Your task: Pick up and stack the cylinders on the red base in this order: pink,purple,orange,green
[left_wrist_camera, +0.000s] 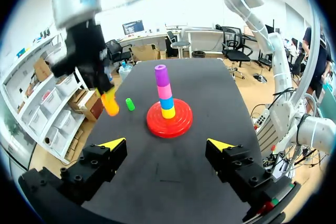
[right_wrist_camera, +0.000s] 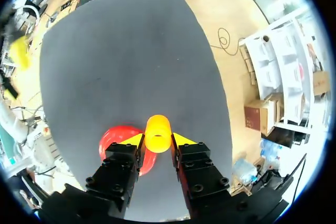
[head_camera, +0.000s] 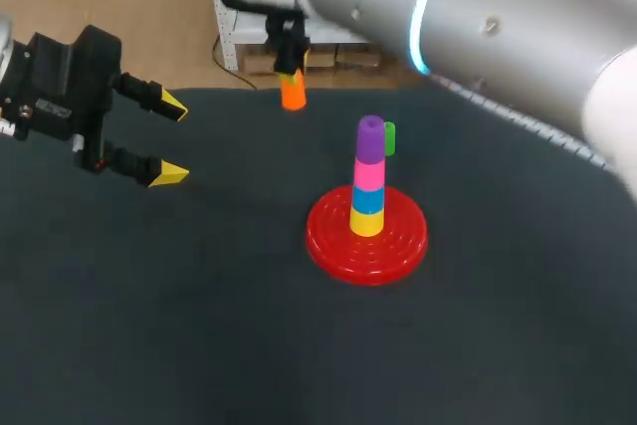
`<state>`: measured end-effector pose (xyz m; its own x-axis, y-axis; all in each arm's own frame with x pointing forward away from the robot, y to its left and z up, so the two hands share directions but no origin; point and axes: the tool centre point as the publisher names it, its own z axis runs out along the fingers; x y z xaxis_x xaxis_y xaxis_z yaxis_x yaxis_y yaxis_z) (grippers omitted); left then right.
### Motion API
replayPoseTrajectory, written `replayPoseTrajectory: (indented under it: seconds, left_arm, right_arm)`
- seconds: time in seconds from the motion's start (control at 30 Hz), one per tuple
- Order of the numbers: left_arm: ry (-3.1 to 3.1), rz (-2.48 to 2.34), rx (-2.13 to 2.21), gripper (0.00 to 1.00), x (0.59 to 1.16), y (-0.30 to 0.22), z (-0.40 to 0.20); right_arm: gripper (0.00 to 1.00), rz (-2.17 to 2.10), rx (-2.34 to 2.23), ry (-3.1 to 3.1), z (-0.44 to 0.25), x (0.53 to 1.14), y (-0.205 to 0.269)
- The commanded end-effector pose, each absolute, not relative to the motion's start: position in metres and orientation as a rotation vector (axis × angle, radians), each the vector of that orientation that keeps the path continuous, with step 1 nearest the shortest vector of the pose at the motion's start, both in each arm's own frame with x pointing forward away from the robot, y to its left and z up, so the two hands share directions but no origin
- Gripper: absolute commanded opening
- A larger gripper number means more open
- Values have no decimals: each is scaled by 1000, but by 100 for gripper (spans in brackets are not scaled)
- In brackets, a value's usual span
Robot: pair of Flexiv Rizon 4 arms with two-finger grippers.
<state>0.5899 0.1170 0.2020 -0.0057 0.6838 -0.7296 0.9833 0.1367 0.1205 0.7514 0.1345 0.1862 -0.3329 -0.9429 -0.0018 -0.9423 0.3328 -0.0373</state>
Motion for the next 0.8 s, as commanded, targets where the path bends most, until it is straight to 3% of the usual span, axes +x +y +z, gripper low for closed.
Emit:
replayPoseTrajectory:
  seconds: [0.03,0.3,0.8]
  left_arm:
    - [1751,-576,1612,100,590,118,201]
    - [1751,-576,1612,100,590,118,201]
    - [1751,-576,1612,100,590,118,201]
  right_arm:
    - [0,4,-1684,2421,222,688,77]
    - [0,50,-1556,2453,237,663,44]
    - [0,92,-1505,2450,244,640,28]
